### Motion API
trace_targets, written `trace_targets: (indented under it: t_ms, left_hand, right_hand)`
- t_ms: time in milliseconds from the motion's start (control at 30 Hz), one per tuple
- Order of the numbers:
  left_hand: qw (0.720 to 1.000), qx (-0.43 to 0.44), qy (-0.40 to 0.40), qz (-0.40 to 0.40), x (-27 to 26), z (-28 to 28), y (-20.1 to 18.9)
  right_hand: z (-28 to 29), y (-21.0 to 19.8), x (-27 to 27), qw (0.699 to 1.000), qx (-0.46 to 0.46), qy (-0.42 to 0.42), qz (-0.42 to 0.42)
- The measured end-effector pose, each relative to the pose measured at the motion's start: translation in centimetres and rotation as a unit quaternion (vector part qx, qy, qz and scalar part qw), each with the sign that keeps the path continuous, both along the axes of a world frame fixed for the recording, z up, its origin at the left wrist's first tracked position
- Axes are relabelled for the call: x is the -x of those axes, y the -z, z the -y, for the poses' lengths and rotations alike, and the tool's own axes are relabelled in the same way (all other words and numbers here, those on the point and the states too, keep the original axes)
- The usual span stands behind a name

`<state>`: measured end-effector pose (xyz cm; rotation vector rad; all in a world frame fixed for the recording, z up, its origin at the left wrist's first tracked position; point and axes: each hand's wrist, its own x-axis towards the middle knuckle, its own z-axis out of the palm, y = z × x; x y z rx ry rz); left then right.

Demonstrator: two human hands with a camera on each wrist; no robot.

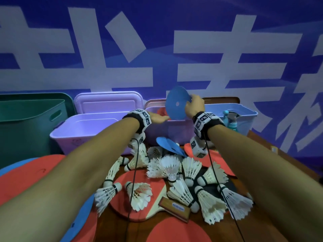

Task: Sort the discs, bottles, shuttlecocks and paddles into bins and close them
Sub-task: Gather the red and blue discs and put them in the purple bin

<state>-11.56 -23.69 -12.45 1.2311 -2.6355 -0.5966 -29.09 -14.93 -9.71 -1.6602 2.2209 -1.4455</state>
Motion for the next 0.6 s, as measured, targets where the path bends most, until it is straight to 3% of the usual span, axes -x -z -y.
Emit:
trace_targets:
  t_ms: [100, 267, 367, 433, 467, 533, 600]
  left_hand:
    - [0.999, -0.023, -0.026, -0.002, -0.8, -1.0, -1.5]
    - [0.975, -0.133, -0.056, -0.171, -2.8, -2.1, -2.9]
    - [0.975, -0.1, -0.07, -0.187, -3.3, -2.1, -2.8]
    - [0.99, -0.002, -0.06, -0.131, -3.6, -1.9, -2.5]
    - [0.995, 0.05, -0.047, -0.067, -3.5, -1.8, -2.3]
    - [0.989, 0.124, -0.037, 0.069, -2.9, -2.1, -1.7]
    - [0.973, 0.154, -0.074, 0.155, -2.4, -2.5, -1.3]
  right_hand:
    - [1.2, 1.1, 0.5, 0.994, -0.105, 0.035, -0.006]
    - [2.6, 2.0, 0.7, 0.972, -0.208, 0.057, -0.092]
    - [3.2, 2.3, 0.1, 0.964, -0.228, 0.066, -0.122]
    - [3.6, 2.6, -0.1, 0.958, -0.245, 0.067, -0.135]
    - [3.8, 2.6, 0.0, 0.955, -0.255, 0.066, -0.138]
    - [3.9, 2.5, 0.0, 0.95, -0.273, 0.056, -0.144]
    - [3.9, 2.3, -0.1, 0.945, -0.289, 0.048, -0.148]
